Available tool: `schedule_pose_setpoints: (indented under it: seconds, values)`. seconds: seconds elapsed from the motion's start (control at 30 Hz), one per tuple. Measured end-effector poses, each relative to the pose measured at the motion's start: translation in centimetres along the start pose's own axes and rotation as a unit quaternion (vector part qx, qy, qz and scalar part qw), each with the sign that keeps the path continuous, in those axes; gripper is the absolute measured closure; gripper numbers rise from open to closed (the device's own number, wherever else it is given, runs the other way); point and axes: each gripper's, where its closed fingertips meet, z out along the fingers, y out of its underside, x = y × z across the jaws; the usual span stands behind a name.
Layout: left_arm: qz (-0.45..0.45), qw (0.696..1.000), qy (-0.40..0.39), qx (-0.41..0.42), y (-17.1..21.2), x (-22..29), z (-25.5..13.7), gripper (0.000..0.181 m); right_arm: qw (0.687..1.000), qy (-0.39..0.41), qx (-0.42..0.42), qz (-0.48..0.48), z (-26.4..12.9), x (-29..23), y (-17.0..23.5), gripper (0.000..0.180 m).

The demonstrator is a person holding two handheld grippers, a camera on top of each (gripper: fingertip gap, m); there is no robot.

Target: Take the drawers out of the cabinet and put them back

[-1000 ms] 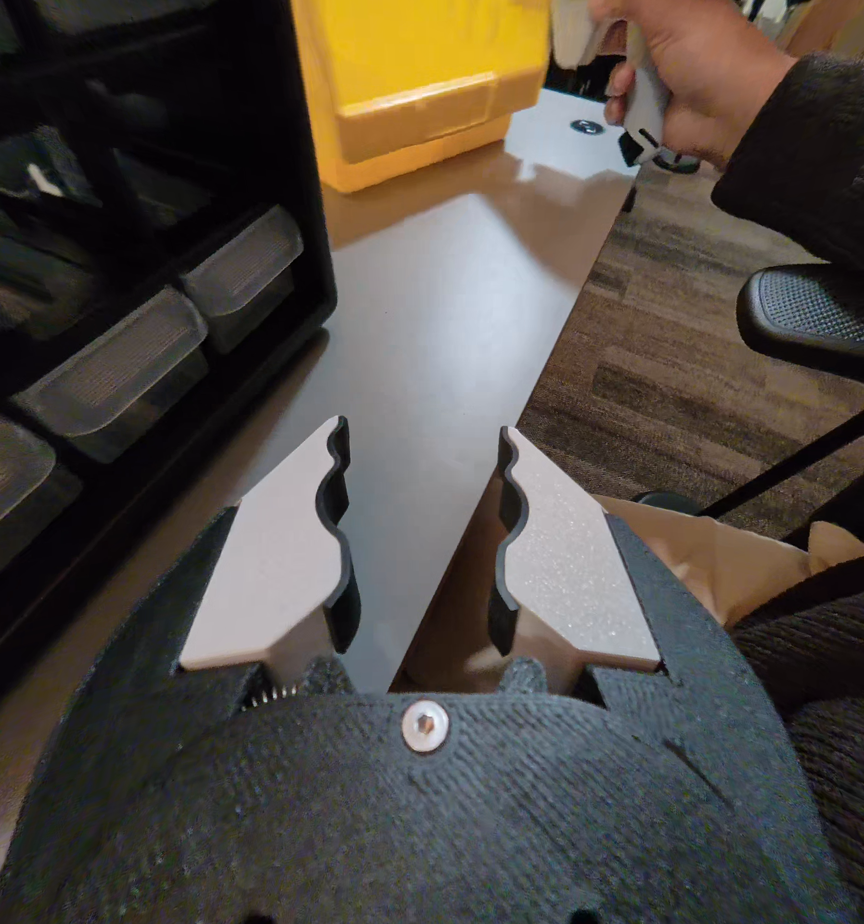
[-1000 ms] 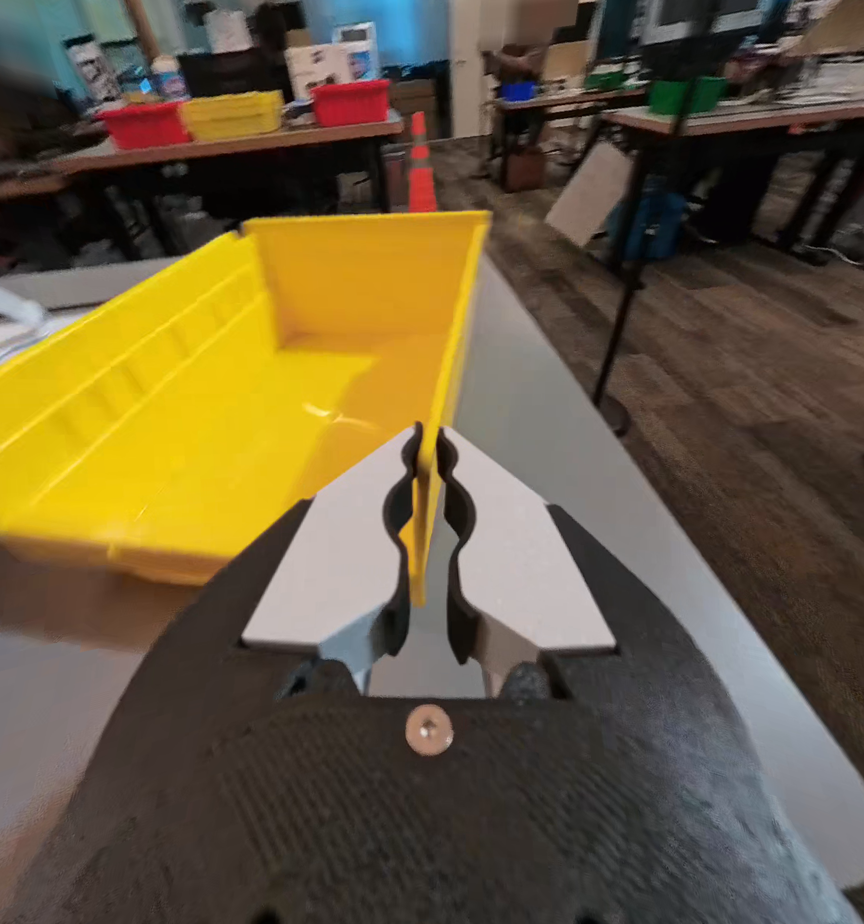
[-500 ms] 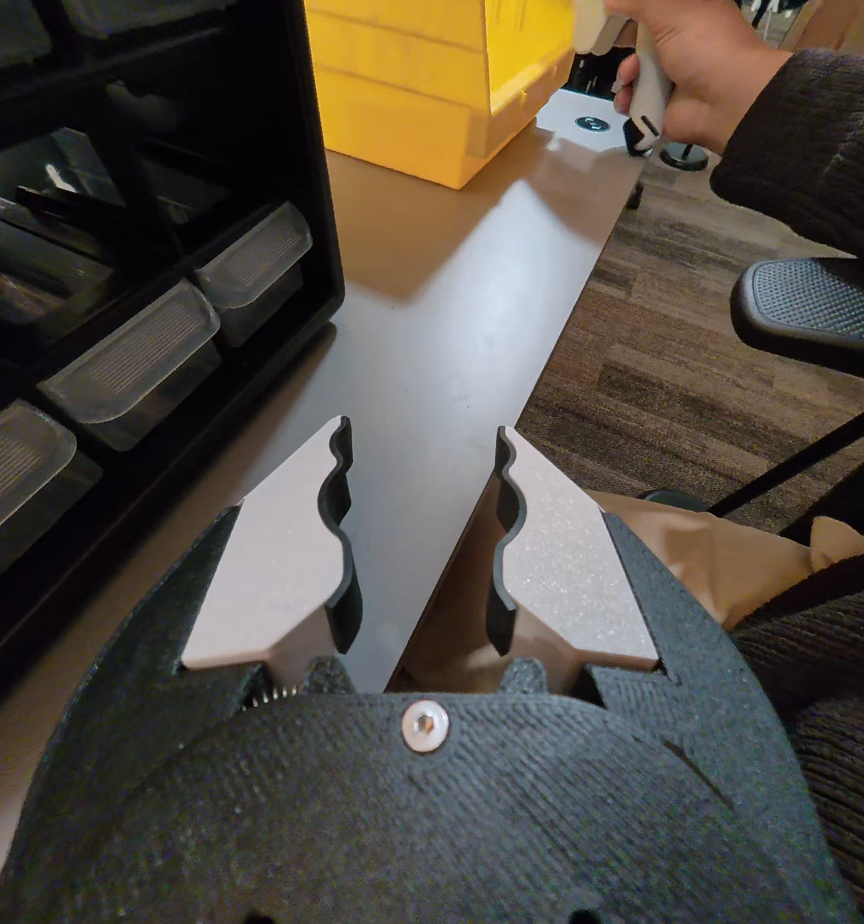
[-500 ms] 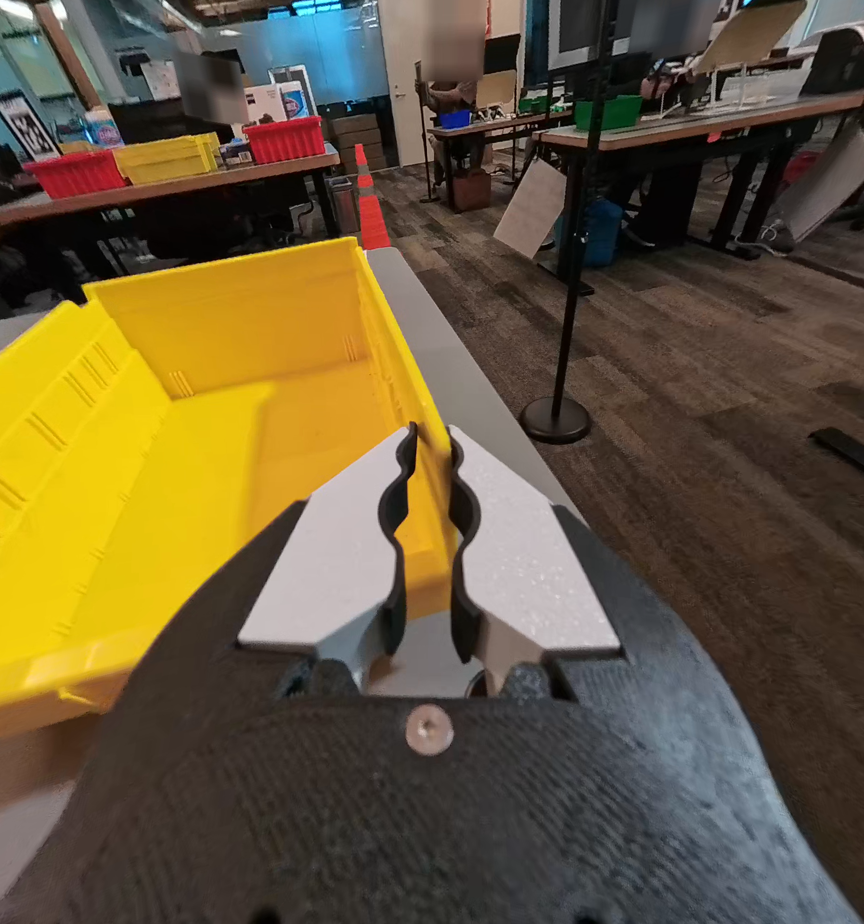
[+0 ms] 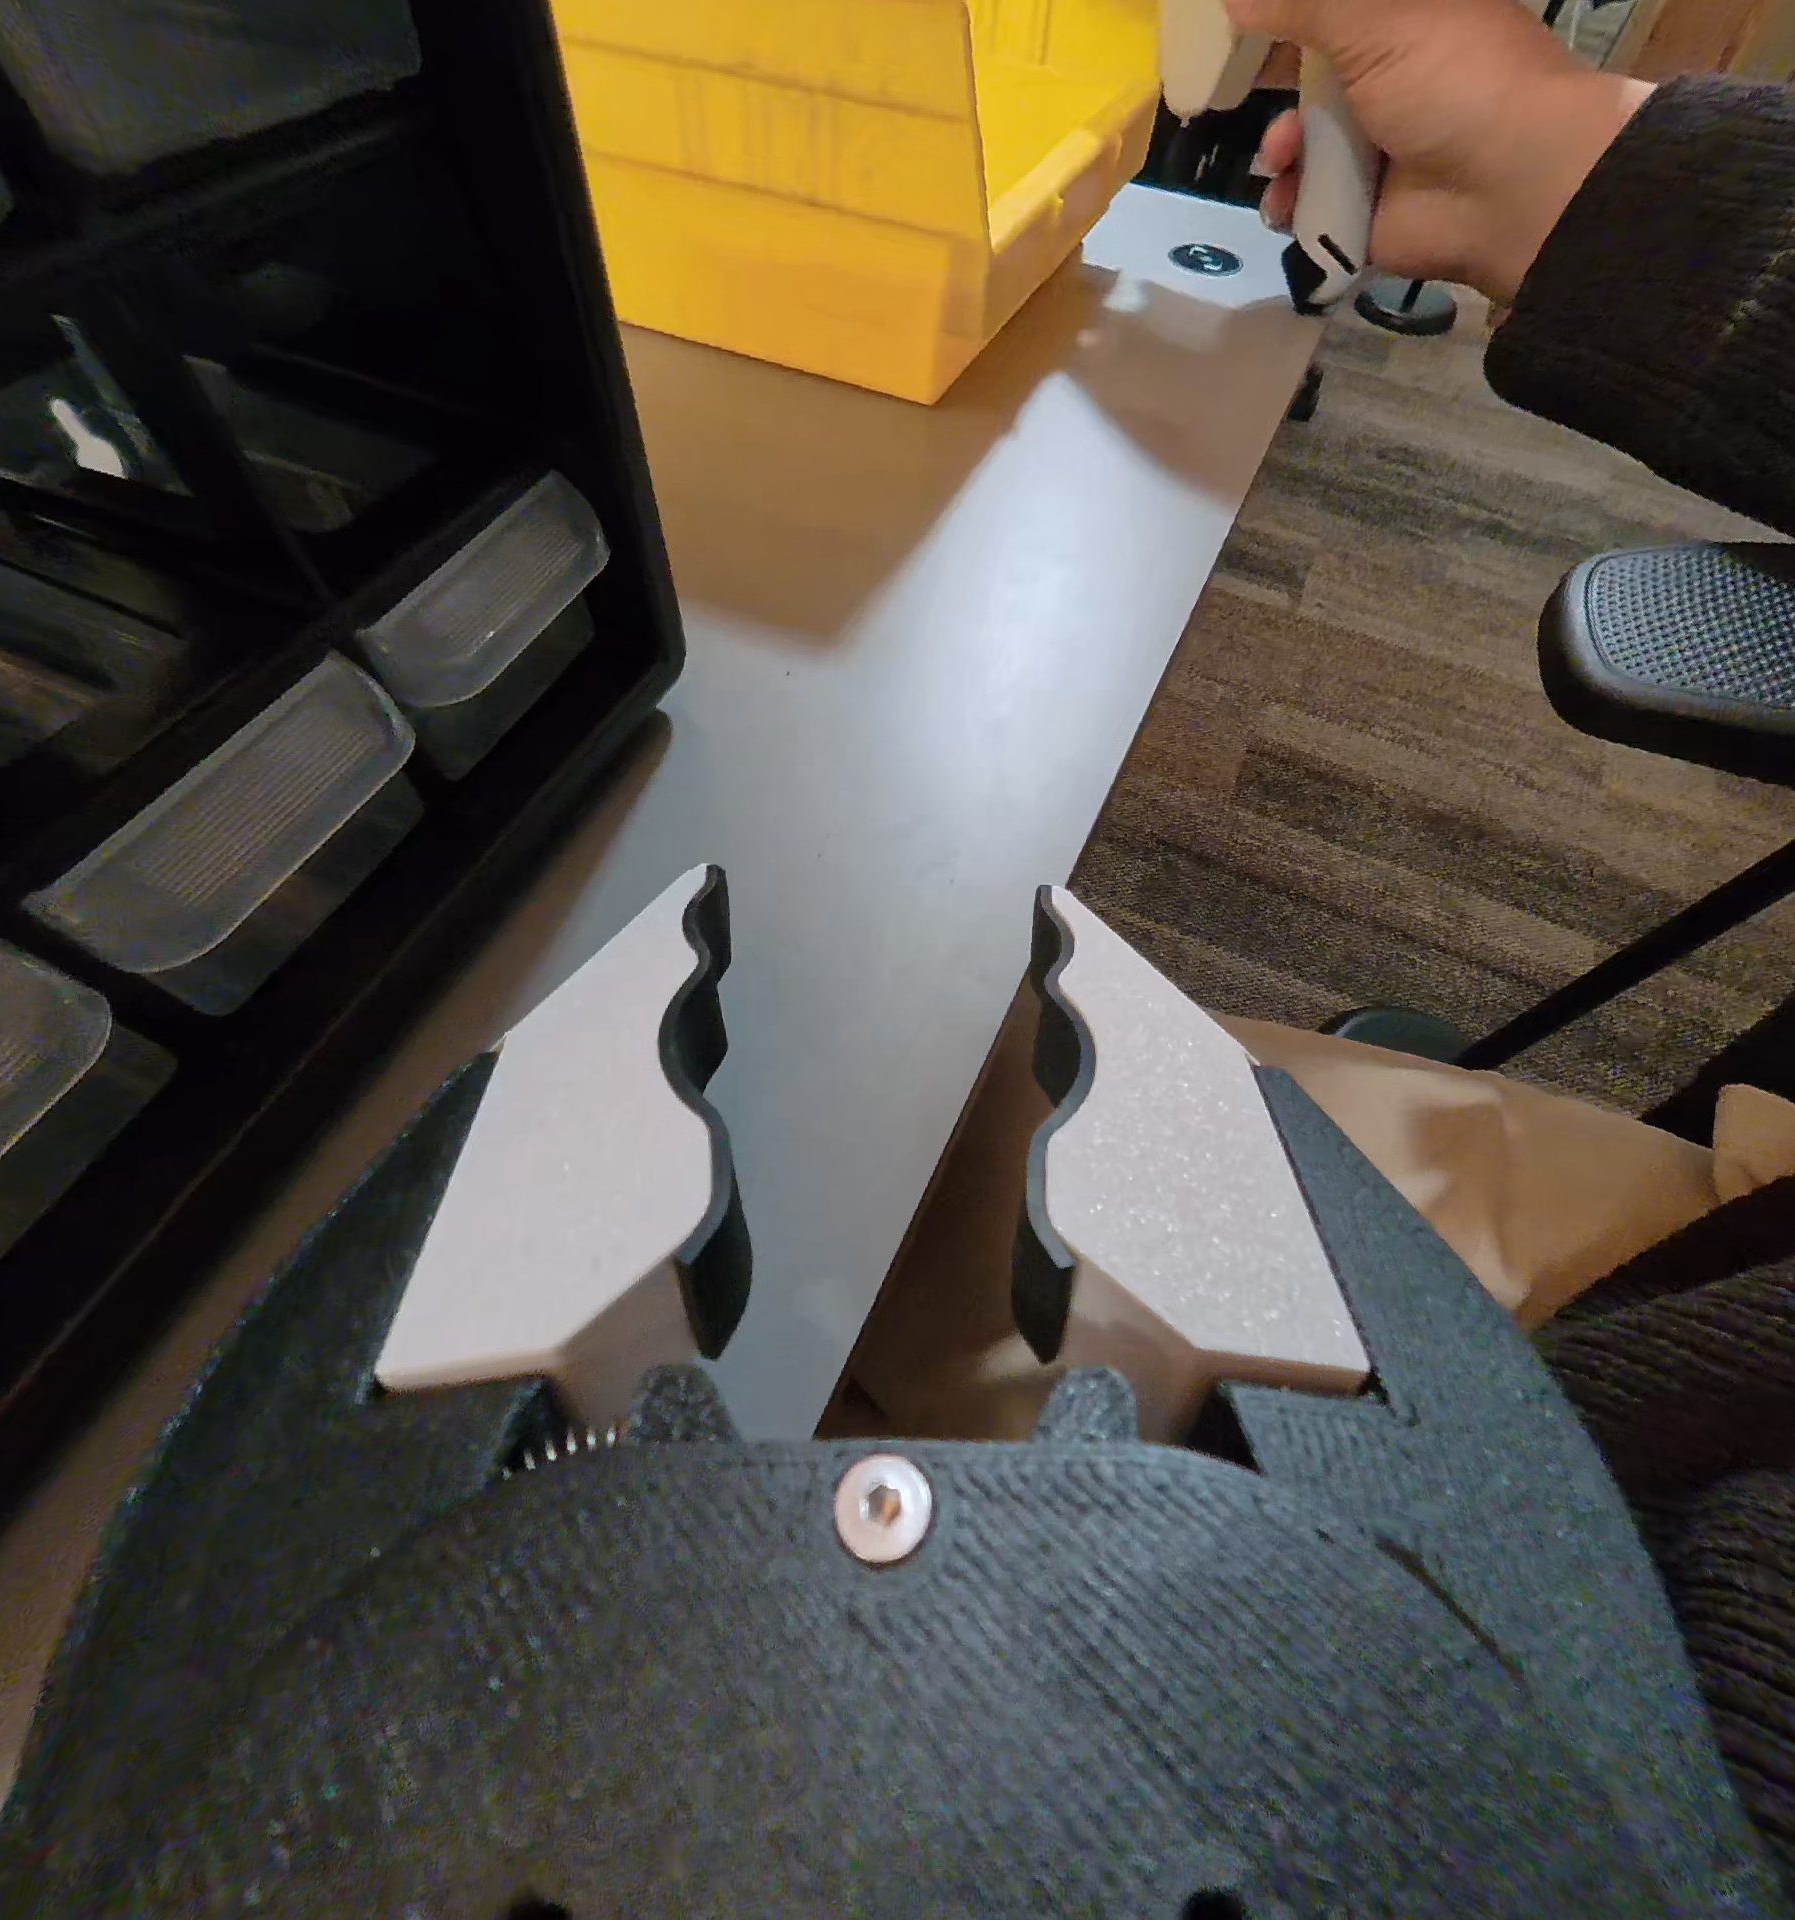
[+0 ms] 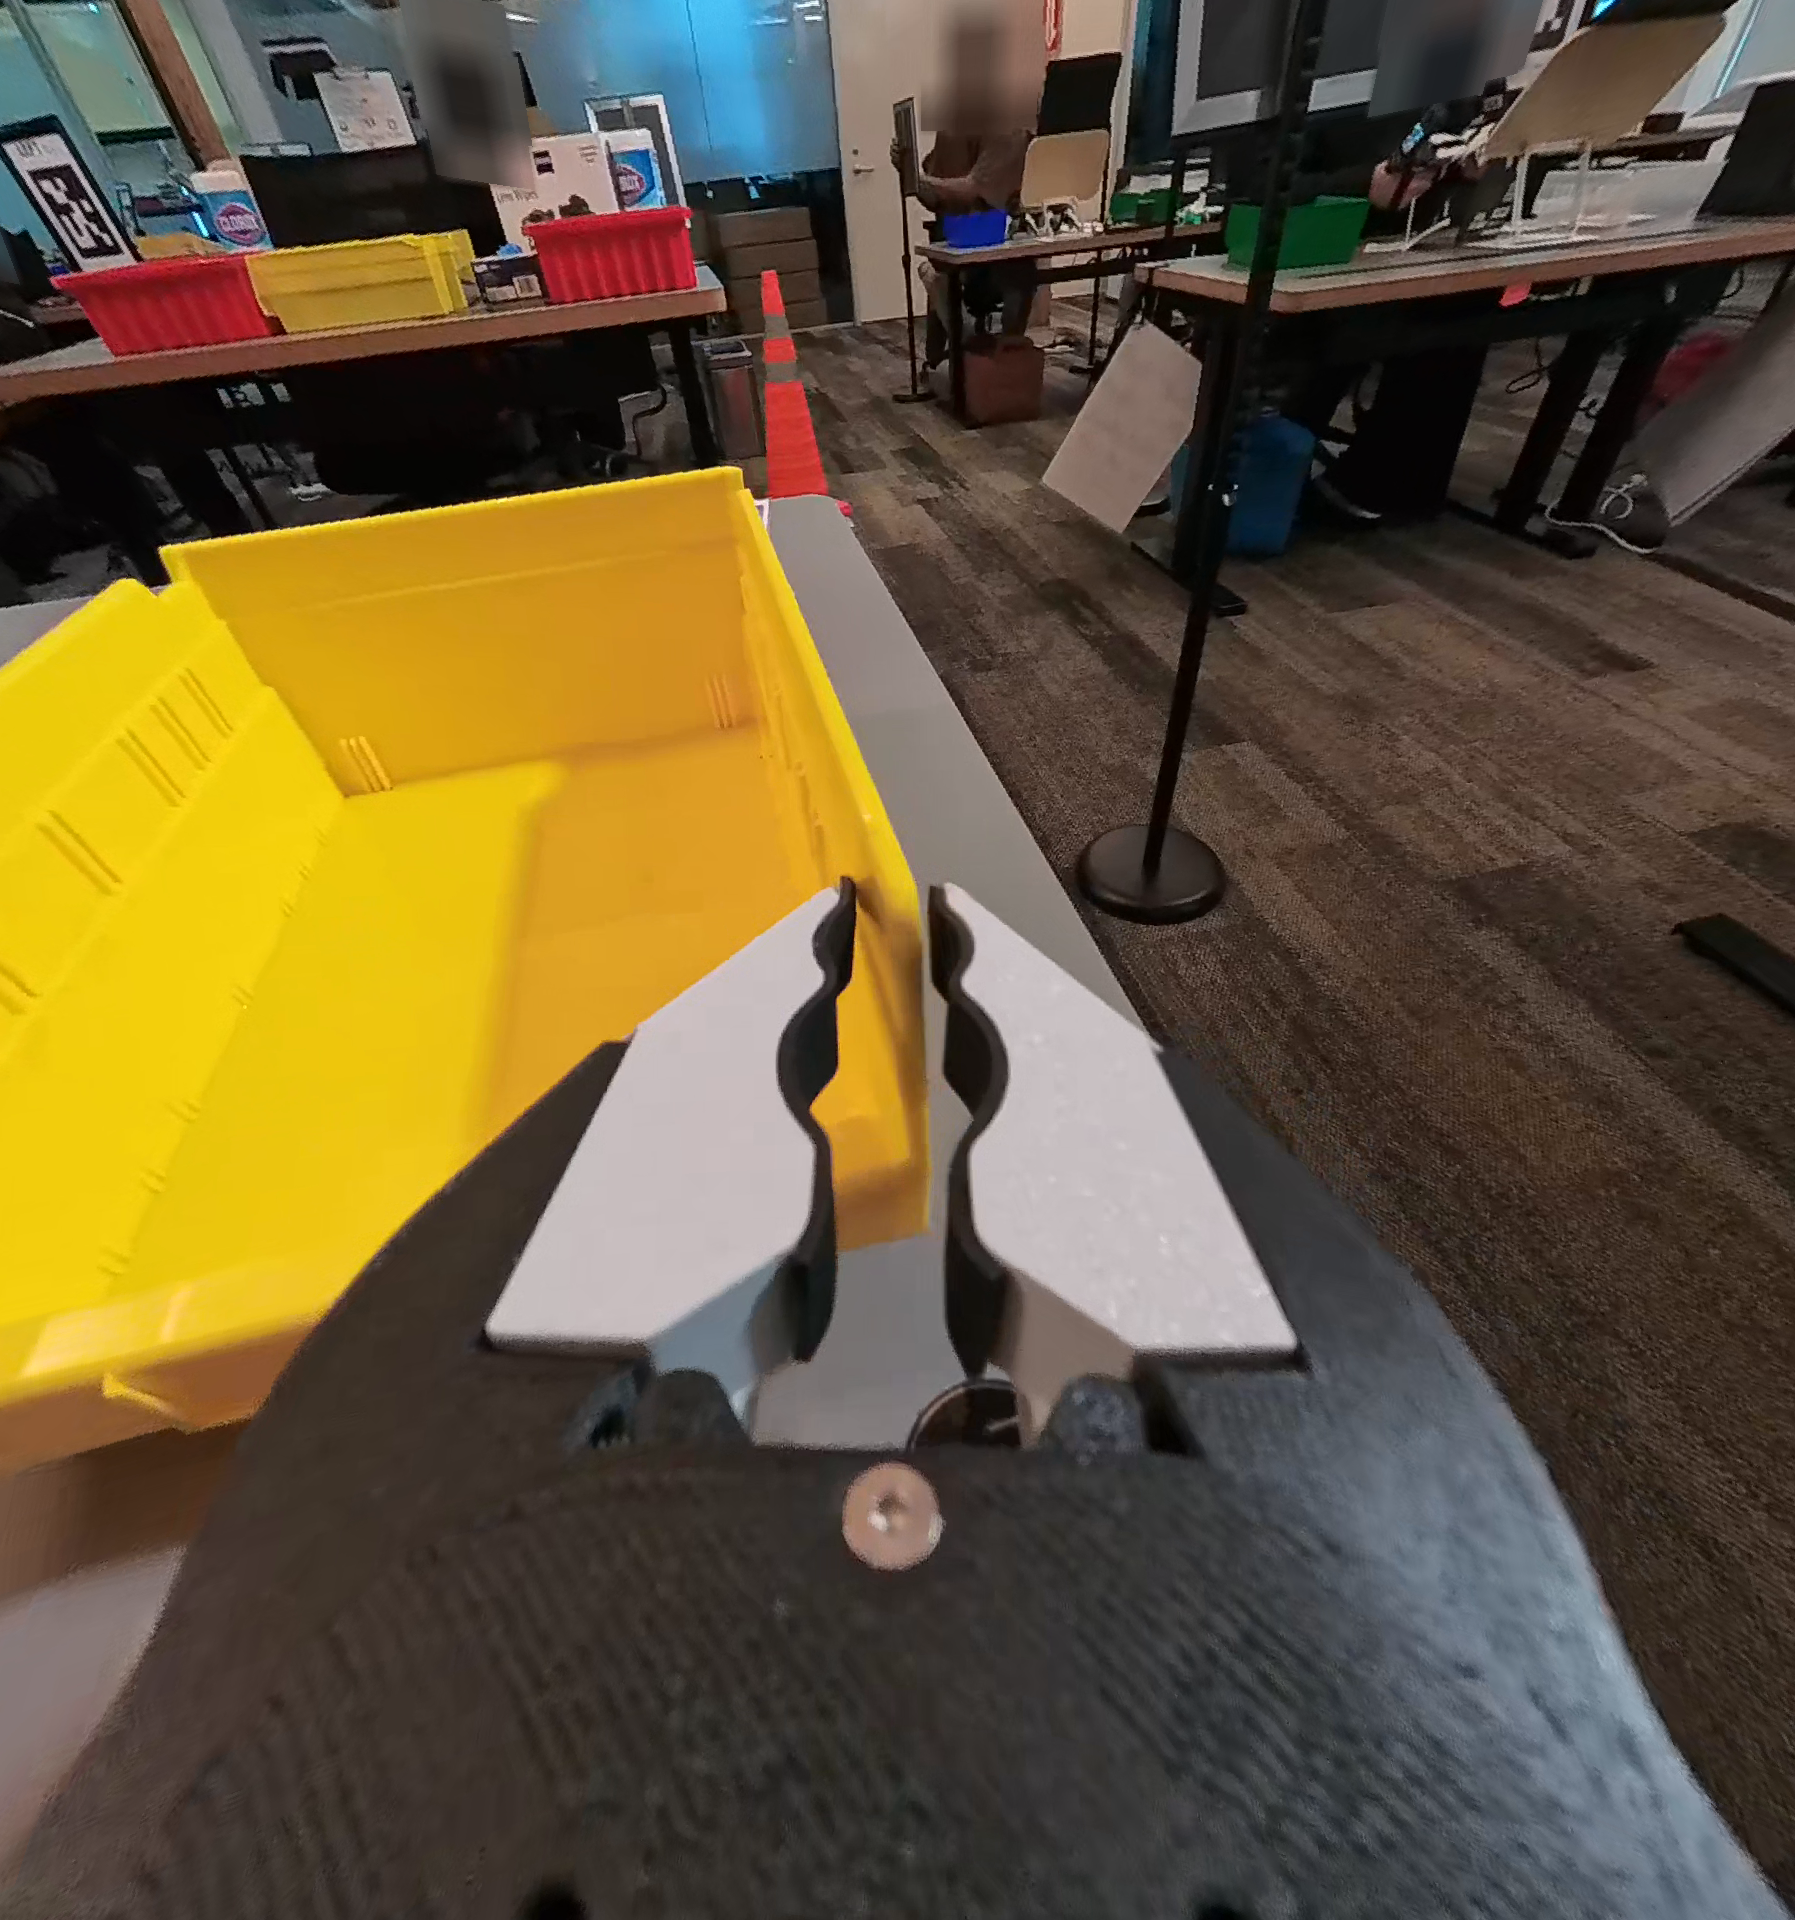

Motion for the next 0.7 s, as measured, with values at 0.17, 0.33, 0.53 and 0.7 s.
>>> schedule_pose_setpoints:
  seconds: [0.17,0.33,0.53,0.7]
  values:
    - [0.010,1.000,-0.004,0.003,-0.34,0.11,-0.13,0.125,1.000,0.007,-0.006,-0.003,-0.68,0.40,0.29,0.164]
    - [0.013,1.000,-0.004,0.005,-0.45,0.13,-0.15,0.125,1.000,0.005,-0.006,-0.003,-0.67,0.12,0.31,0.171]
    - [0.012,1.000,-0.006,0.002,-0.24,-0.08,-0.10,0.125,1.000,-0.007,-0.008,0.005,-0.67,0.08,0.34,0.172]
    - [0.007,1.000,-0.011,0.002,-0.17,-0.50,-0.25,0.125,0.999,-0.018,-0.010,0.026,-0.63,0.08,0.35,0.172]
